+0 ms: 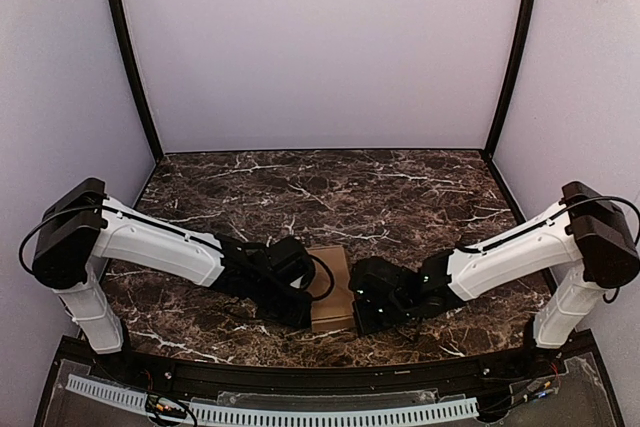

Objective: Fold the paper box

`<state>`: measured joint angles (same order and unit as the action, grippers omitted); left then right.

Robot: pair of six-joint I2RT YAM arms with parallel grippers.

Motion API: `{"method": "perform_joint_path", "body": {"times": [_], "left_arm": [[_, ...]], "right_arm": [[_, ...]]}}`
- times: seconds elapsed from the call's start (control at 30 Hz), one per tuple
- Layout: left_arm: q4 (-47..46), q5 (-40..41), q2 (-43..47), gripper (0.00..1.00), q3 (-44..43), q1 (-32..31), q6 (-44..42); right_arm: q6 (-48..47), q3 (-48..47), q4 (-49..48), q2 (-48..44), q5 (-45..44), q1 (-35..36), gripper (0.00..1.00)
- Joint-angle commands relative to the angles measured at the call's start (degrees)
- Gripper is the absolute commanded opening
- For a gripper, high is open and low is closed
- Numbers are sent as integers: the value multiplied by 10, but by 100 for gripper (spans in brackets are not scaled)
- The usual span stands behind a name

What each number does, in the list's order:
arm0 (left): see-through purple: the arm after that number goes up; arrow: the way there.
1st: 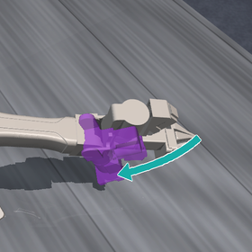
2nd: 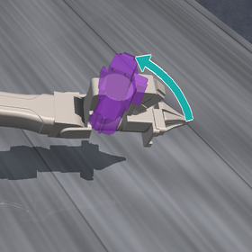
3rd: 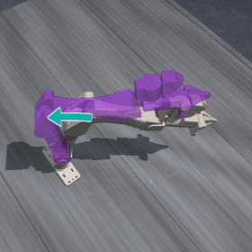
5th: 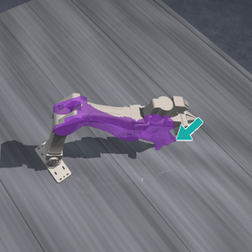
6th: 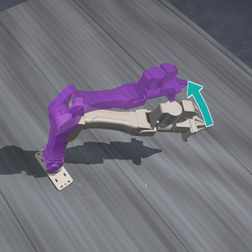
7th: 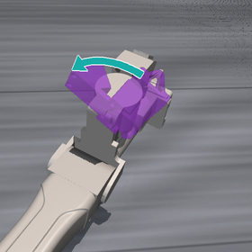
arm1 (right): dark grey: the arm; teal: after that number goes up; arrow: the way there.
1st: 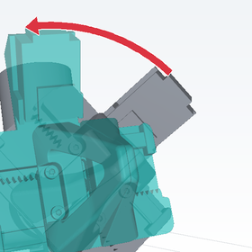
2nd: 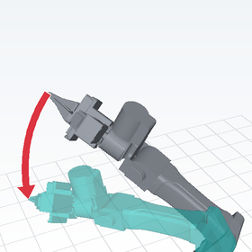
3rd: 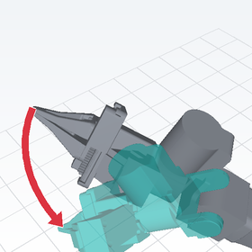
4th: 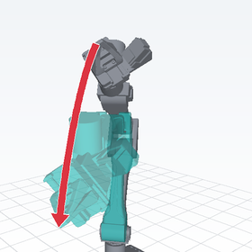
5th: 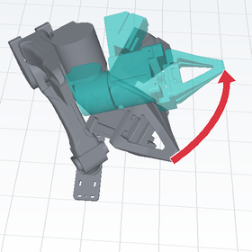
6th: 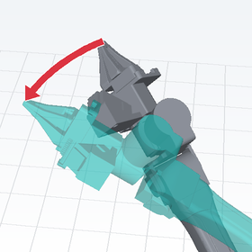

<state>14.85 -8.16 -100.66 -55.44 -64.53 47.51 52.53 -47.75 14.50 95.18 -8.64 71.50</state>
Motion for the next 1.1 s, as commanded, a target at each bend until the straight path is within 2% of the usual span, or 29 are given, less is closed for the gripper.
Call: {"method": "perform_joint_path", "body": {"times": [0.0,0.1,0.3,0.5,0.63,0.77,0.97,1.07], "left_arm": [[52,61,24,9,4,-2,-27],[78,97,42,15,16,12,-32],[61,120,46,19,12,65,-70],[48,112,-16,16,-63,112,-120],[58,122,-59,16,-120,132,-145],[69,125,-95,15,-164,145,-159],[58,86,-126,14,-211,149,-191],[42,40,-130,12,-218,149,-205]], "right_arm": [[-14,35,6,-10,1,-13,0],[-33,54,18,-35,-19,-31,0],[-87,62,-6,-47,-23,-76,0],[-115,44,-47,-30,4,-85,0],[-120,52,-95,-25,43,-79,0],[-123,35,-98,-8,32,-52,0],[-131,-3,-137,34,48,-11,0],[-146,-33,-158,56,62,1,0]]}}
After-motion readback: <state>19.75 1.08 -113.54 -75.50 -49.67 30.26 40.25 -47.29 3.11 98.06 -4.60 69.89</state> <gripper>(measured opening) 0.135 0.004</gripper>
